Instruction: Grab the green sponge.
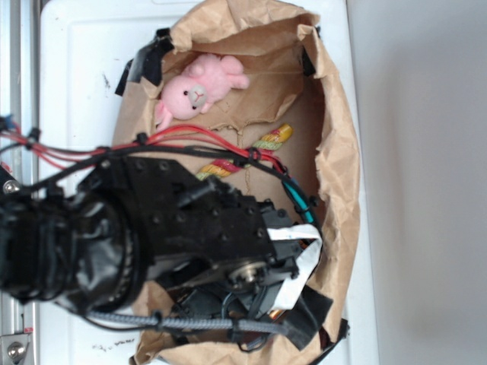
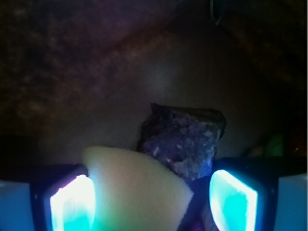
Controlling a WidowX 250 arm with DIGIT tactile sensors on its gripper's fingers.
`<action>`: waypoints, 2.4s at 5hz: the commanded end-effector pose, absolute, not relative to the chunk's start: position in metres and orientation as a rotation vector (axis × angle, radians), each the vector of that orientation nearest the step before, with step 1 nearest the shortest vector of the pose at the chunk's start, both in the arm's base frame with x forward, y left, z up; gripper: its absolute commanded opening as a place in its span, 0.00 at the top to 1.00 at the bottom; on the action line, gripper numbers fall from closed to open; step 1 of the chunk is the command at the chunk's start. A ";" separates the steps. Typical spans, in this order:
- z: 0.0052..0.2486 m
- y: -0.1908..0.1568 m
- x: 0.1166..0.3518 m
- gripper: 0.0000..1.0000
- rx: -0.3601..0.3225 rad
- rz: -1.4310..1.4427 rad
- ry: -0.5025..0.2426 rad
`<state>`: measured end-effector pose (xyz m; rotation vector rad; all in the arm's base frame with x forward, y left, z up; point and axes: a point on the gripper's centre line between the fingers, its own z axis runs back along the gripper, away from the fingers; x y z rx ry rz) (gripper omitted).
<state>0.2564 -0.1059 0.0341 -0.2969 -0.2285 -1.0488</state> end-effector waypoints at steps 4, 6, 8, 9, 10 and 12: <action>0.033 -0.132 0.247 1.00 -0.293 -1.104 -0.246; 0.044 -0.127 0.239 1.00 -0.291 -1.054 -0.280; 0.066 -0.106 0.230 1.00 -0.298 -0.872 -0.336; 0.077 -0.096 0.231 1.00 -0.273 -0.765 -0.348; 0.097 -0.087 0.237 1.00 -0.235 -0.547 -0.370; 0.123 -0.060 0.254 1.00 -0.099 -0.267 -0.375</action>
